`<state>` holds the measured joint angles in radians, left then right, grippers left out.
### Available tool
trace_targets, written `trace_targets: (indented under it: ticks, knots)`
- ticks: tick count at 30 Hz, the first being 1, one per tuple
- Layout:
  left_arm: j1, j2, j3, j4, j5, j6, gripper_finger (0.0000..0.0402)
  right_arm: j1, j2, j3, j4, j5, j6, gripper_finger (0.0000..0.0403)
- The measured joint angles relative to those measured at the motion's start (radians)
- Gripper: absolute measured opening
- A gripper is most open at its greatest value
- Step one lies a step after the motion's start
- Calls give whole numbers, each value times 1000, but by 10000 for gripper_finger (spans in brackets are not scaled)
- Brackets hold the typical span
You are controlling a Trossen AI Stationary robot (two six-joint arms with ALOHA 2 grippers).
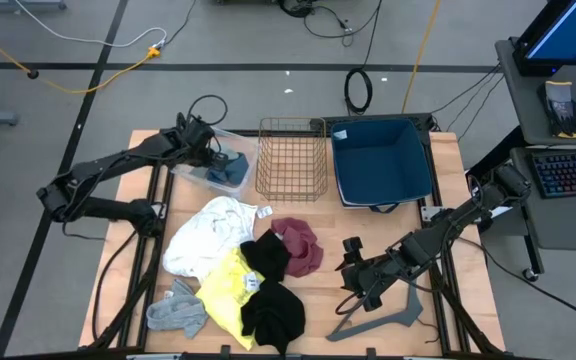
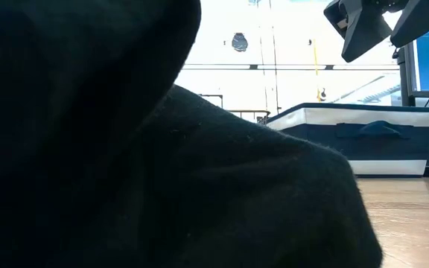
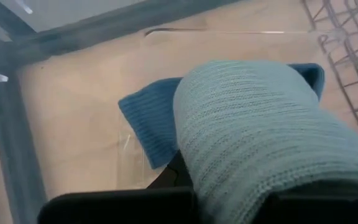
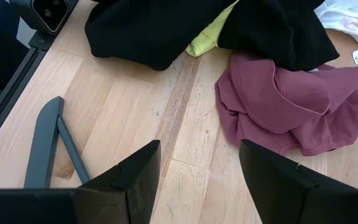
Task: Pick & Place Cloths
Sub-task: Put the gray sock into the transparent bin
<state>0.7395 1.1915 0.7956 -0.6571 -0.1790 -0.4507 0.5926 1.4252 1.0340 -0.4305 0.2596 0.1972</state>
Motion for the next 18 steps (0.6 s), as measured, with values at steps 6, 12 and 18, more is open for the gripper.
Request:
trace_targets:
  ticks: [6,12,18]
  knots:
    - [0,0,0,-6,16,0,34,0,0,0,0,0,0,210]
    - [0,0,0,-6,41,5,40,0,0,0,0,0,0,210]
    - [0,0,0,-6,51,15,79,0,0,0,0,0,0,210]
